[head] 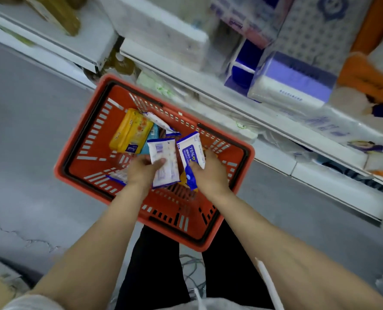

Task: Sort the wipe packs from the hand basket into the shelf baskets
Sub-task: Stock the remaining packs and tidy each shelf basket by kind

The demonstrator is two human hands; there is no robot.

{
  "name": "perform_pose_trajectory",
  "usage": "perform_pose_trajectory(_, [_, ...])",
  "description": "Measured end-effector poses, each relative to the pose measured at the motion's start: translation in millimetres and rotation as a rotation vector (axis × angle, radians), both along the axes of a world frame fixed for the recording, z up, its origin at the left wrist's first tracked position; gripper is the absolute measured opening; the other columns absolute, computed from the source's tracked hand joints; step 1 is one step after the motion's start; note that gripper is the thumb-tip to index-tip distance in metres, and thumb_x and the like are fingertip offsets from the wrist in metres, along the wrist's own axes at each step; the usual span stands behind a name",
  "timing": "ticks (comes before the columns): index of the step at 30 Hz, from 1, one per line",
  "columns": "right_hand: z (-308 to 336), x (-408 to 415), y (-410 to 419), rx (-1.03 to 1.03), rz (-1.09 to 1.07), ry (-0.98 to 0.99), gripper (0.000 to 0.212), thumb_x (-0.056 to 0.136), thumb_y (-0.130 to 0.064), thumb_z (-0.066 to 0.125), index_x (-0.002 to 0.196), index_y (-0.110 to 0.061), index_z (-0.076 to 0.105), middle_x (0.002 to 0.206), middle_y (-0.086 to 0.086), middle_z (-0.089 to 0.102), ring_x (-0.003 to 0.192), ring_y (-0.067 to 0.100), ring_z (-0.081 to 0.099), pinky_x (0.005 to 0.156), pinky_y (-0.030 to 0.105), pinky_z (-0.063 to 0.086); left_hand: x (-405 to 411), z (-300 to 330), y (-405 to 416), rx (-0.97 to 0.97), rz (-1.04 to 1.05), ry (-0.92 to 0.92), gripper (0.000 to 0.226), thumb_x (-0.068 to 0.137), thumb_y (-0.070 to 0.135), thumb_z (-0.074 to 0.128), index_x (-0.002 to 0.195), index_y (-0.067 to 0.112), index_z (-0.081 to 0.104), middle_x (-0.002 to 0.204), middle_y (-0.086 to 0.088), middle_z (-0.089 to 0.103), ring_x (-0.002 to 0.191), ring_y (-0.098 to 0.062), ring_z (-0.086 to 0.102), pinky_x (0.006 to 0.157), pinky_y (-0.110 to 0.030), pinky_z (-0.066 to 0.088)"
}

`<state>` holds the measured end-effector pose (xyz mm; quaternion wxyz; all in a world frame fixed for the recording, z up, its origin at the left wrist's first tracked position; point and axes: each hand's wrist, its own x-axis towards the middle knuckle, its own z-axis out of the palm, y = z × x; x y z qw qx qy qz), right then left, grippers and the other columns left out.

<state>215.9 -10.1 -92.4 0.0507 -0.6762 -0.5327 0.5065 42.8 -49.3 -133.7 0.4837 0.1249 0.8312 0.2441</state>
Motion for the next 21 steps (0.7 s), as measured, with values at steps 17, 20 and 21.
perform_pose_trajectory(17, [141.7, 21.2, -59.8, 0.209, -0.720, 0.554, 0.030, 0.089, -0.008, 0.069, 0.118, -0.015, 0.064, 0.105, 0.004, 0.074, 0.096, 0.022, 0.071, 0.083, 0.034, 0.059, 63.9, 168.5, 0.8, 0.464, -0.341, -0.260, 0.035, 0.093, 0.052, 0.051, 0.088, 0.028, 0.076, 0.094, 0.004, 0.076, 0.092, -0.017, 0.071, 0.081, -0.039, 0.056])
perform_pose_trajectory(20, [163.1, 52.1, -75.6, 0.233, -0.846, 0.623, 0.027, 0.087, -0.012, 0.073, 0.111, -0.018, 0.065, 0.102, 0.003, 0.076, 0.093, 0.022, 0.073, 0.081, 0.036, 0.059, 78.1, 189.4, 5.4, 0.500, -0.343, -0.225, 0.019, 0.089, 0.043, 0.065, 0.097, 0.026, 0.064, 0.102, 0.002, 0.071, 0.093, -0.012, 0.069, 0.074, -0.029, 0.055])
perform_pose_trajectory(21, [170.0, 65.2, -80.2, 0.257, -0.880, 0.625, 0.027, 0.084, -0.013, 0.075, 0.108, -0.018, 0.066, 0.100, 0.003, 0.076, 0.091, 0.023, 0.074, 0.079, 0.036, 0.059, 88.5, 197.0, 7.2, 0.505, -0.388, -0.269, 0.020, 0.089, 0.037, 0.067, 0.102, 0.023, 0.062, 0.104, 0.000, 0.071, 0.089, -0.008, 0.069, 0.070, -0.024, 0.054])
